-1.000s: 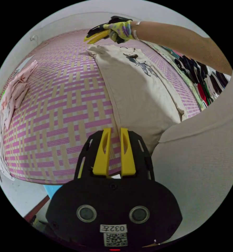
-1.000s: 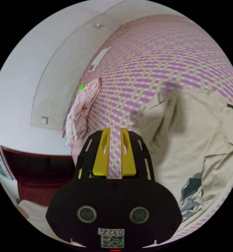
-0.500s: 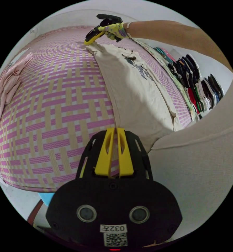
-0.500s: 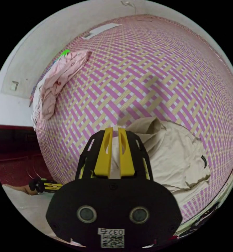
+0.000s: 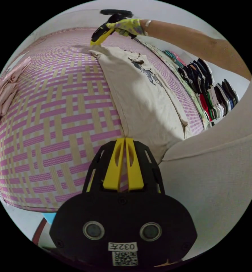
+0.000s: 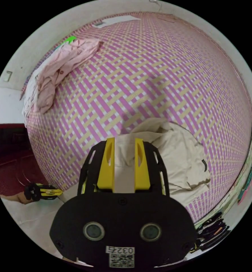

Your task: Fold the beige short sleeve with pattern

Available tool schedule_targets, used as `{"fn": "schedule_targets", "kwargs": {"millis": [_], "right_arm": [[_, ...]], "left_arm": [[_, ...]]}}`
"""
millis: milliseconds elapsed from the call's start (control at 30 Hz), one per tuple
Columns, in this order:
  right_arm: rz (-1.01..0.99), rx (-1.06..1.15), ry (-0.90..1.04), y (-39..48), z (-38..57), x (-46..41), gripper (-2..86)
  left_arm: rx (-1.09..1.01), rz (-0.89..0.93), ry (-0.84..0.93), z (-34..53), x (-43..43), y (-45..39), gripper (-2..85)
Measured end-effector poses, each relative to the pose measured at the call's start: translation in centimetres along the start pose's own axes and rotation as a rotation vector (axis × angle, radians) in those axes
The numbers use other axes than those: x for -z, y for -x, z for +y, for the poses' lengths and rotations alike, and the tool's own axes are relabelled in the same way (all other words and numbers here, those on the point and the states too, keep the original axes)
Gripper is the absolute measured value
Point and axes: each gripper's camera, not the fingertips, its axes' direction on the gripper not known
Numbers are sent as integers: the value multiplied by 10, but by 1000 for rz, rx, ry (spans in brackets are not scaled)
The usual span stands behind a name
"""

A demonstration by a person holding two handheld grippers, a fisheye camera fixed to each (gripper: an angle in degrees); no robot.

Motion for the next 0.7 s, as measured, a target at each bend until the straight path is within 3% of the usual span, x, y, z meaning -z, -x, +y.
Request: {"fn": "schedule_targets", "kwargs": {"millis": [133, 200, 267, 400, 567, 700], "right_arm": [[234, 54, 150, 55, -21, -50, 74], [280, 60, 97, 66, -17, -49, 5], [289, 18, 9, 59, -1, -32, -6], [81, -146, -226, 13, 60, 15, -9], [-343, -399, -547, -73, 179, 23, -7], [-373, -622, -494, -107, 225, -18, 10]], "left_arm": [[-17, -38, 20, -3, 2, -7, -10], [-9, -28, 28, -5, 3, -5, -10], [-3, -8, 32, -7, 4, -1, -10], [-4, 19, 57, -9, 8, 2, -10], [-8, 38, 86, -5, 9, -4, -9], [-16, 2, 109, -4, 10, -17, -7]]}}
